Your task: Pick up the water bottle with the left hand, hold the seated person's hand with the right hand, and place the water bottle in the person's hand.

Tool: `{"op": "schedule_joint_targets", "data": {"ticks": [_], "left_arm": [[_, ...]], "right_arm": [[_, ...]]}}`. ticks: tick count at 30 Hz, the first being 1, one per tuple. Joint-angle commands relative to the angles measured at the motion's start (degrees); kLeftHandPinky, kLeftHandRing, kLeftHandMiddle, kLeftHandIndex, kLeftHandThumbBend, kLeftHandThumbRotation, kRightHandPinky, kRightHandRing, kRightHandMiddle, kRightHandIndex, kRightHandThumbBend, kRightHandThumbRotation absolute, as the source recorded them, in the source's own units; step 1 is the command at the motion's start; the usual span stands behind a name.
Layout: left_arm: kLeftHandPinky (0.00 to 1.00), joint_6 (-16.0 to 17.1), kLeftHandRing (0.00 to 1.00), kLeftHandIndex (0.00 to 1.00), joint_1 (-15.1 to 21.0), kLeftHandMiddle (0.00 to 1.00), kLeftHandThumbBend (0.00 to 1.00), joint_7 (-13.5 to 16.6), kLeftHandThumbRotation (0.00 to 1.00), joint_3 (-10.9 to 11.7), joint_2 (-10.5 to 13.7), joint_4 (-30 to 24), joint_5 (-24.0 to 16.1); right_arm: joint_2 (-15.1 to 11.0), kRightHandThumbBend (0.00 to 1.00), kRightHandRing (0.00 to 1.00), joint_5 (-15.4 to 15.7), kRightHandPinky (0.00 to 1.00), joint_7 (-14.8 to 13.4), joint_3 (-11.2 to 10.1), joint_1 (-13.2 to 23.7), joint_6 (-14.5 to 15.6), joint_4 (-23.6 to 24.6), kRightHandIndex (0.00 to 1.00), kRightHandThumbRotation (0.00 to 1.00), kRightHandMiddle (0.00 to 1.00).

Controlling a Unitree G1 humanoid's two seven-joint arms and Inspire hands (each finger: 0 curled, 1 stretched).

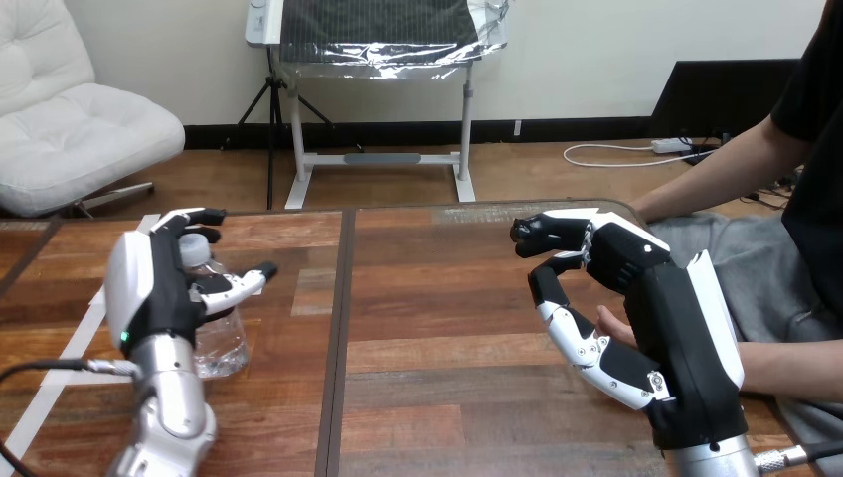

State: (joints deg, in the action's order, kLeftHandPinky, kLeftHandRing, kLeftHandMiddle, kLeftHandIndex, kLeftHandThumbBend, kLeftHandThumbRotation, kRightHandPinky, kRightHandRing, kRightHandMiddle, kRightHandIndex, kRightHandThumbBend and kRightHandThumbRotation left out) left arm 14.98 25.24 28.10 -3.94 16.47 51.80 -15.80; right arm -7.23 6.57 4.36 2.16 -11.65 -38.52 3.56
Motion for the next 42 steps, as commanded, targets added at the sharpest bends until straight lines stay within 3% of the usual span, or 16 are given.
{"op": "schedule_joint_targets", "data": {"ticks": [1,9,16,21,30,42], "left_arm": [[0.53,-1.01,0.56,0.63,-1.5,0.61,0.79,0.29,0.0,0.13,-2.7,-2.06,0.27],[0.45,-3.4,0.46,0.52,-2.03,0.5,0.75,0.22,0.0,0.7,-3.77,-3.9,0.08],[0.38,-2.9,0.41,0.47,-2.2,0.46,0.75,-0.07,0.0,0.77,-4.21,-3.56,0.1],[0.36,-2.11,0.4,0.46,-2.13,0.46,0.75,0.13,0.0,0.36,-4.13,-2.58,-0.56],[0.34,-4.34,0.39,0.45,-2.49,0.45,0.76,-0.57,0.0,0.25,-4.74,-3.85,-0.65],[0.34,-4.37,0.39,0.45,-3.27,0.46,0.76,-0.39,0.0,-0.45,-4.84,-4.69,-1.53]], "right_arm": [[-0.58,0.27,0.65,-1.44,0.52,0.43,-0.38,3.13,-0.9,2.15,0.62,0.0,0.68],[-0.54,0.28,0.65,-0.83,0.52,0.28,-0.8,3.2,-0.84,2.1,0.62,0.0,0.68],[-0.51,0.28,0.64,-1.15,0.52,0.39,-0.83,3.38,-0.96,1.95,0.62,0.0,0.68],[-0.44,0.28,0.64,-0.62,0.52,0.15,-1.01,3.35,-0.93,2.04,0.62,0.0,0.68],[-0.61,0.28,0.64,-0.33,0.52,0.16,-1.2,3.47,-1.43,1.78,0.63,0.0,0.68],[-0.46,0.29,0.64,-1.52,0.51,0.56,-1.1,3.31,-1.2,1.83,0.63,0.01,0.68]]}}
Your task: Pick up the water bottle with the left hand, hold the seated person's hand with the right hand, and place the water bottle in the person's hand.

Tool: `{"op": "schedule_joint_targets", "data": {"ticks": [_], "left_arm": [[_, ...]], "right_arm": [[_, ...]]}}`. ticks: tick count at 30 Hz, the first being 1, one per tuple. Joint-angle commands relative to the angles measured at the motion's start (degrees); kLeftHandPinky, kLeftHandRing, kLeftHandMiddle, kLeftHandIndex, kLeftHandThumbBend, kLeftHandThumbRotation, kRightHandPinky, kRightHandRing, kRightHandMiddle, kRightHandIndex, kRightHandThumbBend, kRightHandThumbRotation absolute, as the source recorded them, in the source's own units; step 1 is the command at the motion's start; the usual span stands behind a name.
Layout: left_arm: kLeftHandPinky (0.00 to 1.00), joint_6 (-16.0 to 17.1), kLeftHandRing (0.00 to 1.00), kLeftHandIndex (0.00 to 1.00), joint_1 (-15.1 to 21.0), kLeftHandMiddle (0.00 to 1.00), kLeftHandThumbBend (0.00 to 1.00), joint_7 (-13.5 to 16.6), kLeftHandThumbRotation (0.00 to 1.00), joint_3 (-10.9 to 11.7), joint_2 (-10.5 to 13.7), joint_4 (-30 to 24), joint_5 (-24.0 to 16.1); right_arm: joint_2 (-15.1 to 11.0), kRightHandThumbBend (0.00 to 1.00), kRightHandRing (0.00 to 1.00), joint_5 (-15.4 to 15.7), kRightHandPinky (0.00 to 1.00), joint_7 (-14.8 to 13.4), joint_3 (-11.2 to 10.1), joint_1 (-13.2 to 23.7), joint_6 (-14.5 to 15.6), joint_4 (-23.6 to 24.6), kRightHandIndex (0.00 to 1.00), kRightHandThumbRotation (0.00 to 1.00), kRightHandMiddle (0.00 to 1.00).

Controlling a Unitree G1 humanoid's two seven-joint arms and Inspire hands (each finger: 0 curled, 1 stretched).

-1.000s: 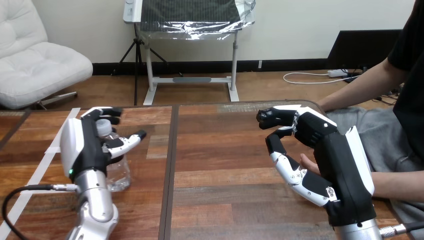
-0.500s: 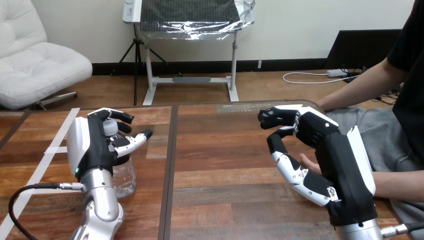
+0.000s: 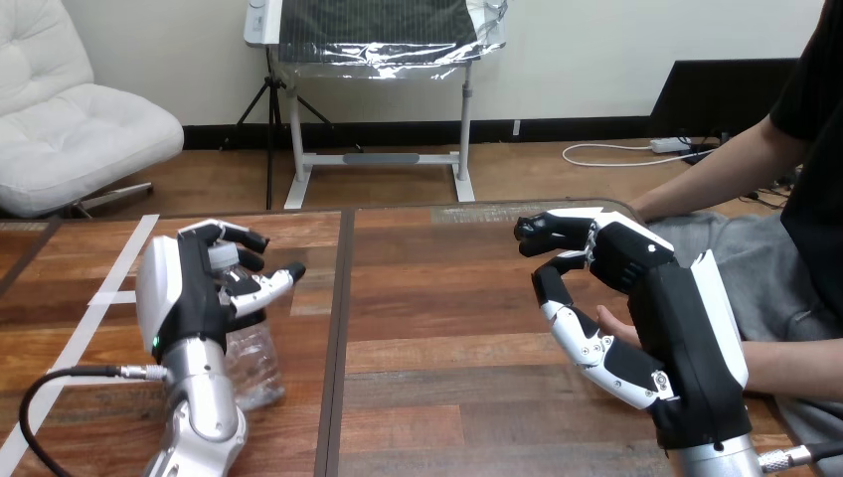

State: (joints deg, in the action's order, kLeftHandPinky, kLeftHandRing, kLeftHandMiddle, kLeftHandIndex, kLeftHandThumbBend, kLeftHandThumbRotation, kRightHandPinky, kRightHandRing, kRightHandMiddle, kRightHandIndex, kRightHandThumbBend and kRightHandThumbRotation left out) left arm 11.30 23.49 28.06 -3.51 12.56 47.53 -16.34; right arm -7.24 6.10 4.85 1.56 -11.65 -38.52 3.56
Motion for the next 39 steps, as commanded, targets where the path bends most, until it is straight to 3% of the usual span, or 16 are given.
{"op": "schedule_joint_targets", "data": {"ticks": [1,17,39], "left_arm": [[0.34,-0.76,0.39,0.45,-1.63,0.46,0.76,-0.23,0.0,-1.06,-0.95,-0.65,-1.24],[0.36,2.69,0.4,0.45,-2.64,0.45,0.76,-1.21,0.0,-0.69,-2.25,-1.42,-0.05],[0.37,2.53,0.4,0.44,-4.21,0.45,0.77,-0.17,0.0,-0.58,-5.82,-4.96,-0.21]], "right_arm": [[-0.41,0.29,0.64,-0.95,0.52,-0.04,-0.54,3.29,-1.21,1.83,0.63,0.01,0.68],[-0.64,0.29,0.65,-1.31,0.52,0.21,-0.55,3.21,-1.41,1.51,0.63,0.0,0.68],[-0.4,0.29,0.64,-0.72,0.52,-0.21,-0.72,3.31,-1.11,1.67,0.63,0.0,0.68]]}}
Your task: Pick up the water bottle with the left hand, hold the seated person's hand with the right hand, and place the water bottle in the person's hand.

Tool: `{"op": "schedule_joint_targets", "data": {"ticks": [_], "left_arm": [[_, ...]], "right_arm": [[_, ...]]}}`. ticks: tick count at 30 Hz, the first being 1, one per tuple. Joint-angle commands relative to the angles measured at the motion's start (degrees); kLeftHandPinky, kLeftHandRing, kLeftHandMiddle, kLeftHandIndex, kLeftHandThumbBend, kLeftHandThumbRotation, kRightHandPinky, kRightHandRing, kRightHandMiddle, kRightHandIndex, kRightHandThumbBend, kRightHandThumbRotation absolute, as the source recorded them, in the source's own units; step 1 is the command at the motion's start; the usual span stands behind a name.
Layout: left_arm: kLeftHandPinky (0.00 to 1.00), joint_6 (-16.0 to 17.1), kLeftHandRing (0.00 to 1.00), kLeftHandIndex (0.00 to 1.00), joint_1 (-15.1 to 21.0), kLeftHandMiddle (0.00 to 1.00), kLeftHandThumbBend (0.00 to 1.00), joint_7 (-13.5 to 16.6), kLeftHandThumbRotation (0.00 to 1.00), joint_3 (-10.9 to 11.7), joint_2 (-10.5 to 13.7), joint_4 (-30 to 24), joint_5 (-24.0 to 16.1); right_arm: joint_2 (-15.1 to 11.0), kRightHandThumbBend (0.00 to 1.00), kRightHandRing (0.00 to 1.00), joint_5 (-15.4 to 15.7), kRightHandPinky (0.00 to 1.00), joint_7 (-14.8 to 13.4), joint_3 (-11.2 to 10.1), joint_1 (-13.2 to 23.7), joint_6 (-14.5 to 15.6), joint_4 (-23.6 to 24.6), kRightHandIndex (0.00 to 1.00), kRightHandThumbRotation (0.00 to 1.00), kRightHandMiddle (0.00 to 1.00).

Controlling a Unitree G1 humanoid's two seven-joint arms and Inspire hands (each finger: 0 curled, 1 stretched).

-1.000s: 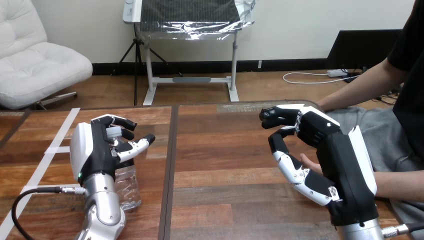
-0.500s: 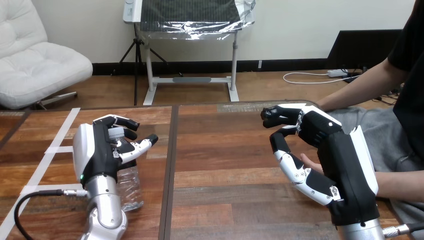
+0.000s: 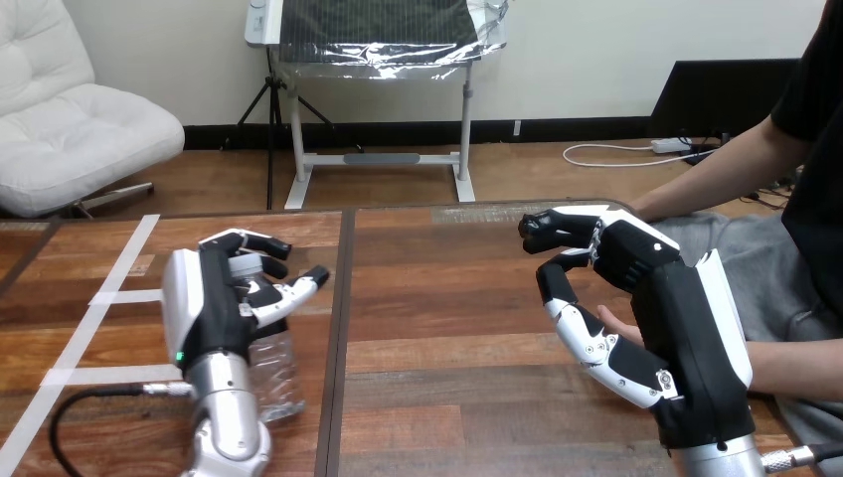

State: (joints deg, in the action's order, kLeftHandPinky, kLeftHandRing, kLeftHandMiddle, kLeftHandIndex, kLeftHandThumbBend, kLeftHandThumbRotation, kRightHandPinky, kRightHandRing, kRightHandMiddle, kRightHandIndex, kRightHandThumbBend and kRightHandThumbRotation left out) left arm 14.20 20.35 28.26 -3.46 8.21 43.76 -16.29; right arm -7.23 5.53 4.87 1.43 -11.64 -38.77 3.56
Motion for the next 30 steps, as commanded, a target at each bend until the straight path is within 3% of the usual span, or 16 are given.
{"op": "schedule_joint_targets", "data": {"ticks": [1,11,17,30], "left_arm": [[0.37,-0.27,0.4,0.44,-1.12,0.45,0.77,-0.53,0.0,-0.53,-1.57,-1.32,-0.1],[0.34,2.11,0.38,0.45,-1.5,0.44,0.75,-0.38,0.0,-0.42,-1.85,-1.14,-0.41],[0.34,1.75,0.38,0.45,-1.71,0.44,0.74,-1.2,0.0,-0.06,-2.04,-2.01,-0.09],[0.35,2.5,0.39,0.45,-1.77,0.44,0.75,0.7,0.0,-0.4,-1.8,-2.48,-1.54]], "right_arm": [[-0.38,0.29,0.64,-0.33,0.52,-0.15,-0.53,3.39,-0.88,1.55,0.63,0.0,0.68],[-0.45,0.3,0.64,-0.73,0.51,0.09,-0.41,3.56,-0.92,1.29,0.63,0.0,0.68],[-0.34,0.3,0.64,-1.61,0.51,0.42,-0.14,3.7,-1.16,1.01,0.63,0.0,0.69],[-0.09,0.3,0.64,0.01,0.51,-0.36,-0.43,3.86,-1.29,0.97,0.63,0.0,0.68]]}}
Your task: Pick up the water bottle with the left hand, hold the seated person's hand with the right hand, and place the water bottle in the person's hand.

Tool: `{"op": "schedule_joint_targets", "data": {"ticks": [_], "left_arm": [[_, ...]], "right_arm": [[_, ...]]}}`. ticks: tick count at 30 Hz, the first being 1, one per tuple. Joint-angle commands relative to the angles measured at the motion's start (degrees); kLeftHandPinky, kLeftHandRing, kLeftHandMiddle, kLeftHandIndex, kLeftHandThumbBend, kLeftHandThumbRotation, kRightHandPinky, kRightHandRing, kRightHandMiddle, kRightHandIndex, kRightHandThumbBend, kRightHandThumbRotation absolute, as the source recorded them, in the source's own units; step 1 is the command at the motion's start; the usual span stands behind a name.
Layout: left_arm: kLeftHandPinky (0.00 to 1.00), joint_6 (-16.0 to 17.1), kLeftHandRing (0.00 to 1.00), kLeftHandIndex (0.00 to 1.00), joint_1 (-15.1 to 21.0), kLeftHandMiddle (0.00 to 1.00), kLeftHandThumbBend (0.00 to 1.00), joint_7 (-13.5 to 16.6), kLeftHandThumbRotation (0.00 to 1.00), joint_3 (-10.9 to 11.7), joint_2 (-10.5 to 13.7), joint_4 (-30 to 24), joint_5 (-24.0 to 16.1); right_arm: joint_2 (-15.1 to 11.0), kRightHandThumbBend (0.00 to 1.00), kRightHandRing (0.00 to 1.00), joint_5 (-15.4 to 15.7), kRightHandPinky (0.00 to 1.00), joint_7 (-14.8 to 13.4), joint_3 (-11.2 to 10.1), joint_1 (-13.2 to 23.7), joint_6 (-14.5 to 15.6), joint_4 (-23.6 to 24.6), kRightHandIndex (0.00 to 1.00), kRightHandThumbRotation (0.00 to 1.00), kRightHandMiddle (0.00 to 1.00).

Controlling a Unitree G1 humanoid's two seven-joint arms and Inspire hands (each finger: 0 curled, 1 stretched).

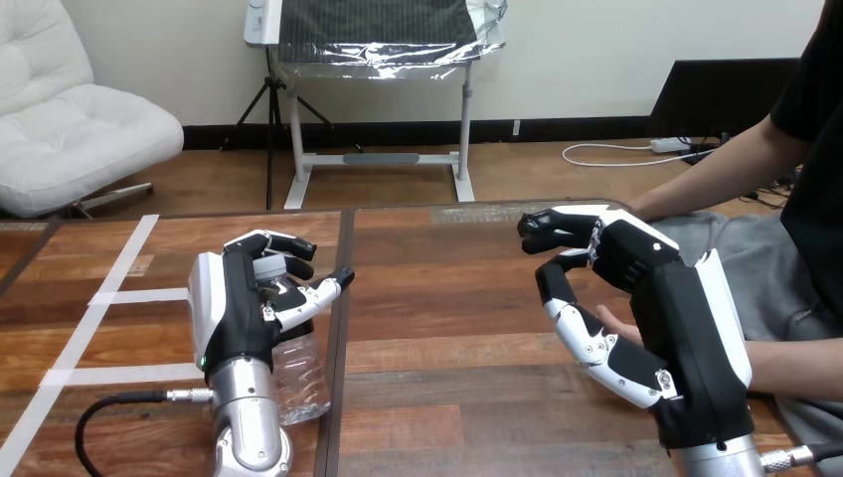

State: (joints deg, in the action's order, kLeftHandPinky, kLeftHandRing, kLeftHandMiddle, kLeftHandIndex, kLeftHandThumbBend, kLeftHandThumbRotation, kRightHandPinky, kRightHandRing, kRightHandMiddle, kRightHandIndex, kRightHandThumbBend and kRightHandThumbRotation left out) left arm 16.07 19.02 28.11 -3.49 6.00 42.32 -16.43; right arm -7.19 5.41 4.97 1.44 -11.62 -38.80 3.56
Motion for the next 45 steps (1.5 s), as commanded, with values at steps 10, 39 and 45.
{"op": "schedule_joint_targets", "data": {"ticks": [10,39,45], "left_arm": [[0.37,4.82,0.4,0.44,-1.17,0.45,0.75,3.14,0.0,-0.33,-0.15,-1.47,-2.48],[0.32,4.23,0.38,0.45,-6.8,0.45,0.76,-6.6,0.0,0.95,-5.69,-16.13,5.28],[0.32,3.35,0.38,0.44,-7.95,0.44,0.76,-6.92,0.0,0.4,-6.4,-19.49,3.86]], "right_arm": [[-0.19,0.3,0.64,-0.19,0.51,-0.27,-0.4,4.08,-1.66,0.52,0.63,0.0,0.68],[-0.35,0.31,0.64,-0.87,0.5,-0.09,-0.58,4.74,-1.65,-0.13,0.63,0.0,0.68],[-0.4,0.31,0.64,-0.99,0.5,-0.01,-0.55,4.88,-1.77,-0.31,0.63,0.0,0.69]]}}
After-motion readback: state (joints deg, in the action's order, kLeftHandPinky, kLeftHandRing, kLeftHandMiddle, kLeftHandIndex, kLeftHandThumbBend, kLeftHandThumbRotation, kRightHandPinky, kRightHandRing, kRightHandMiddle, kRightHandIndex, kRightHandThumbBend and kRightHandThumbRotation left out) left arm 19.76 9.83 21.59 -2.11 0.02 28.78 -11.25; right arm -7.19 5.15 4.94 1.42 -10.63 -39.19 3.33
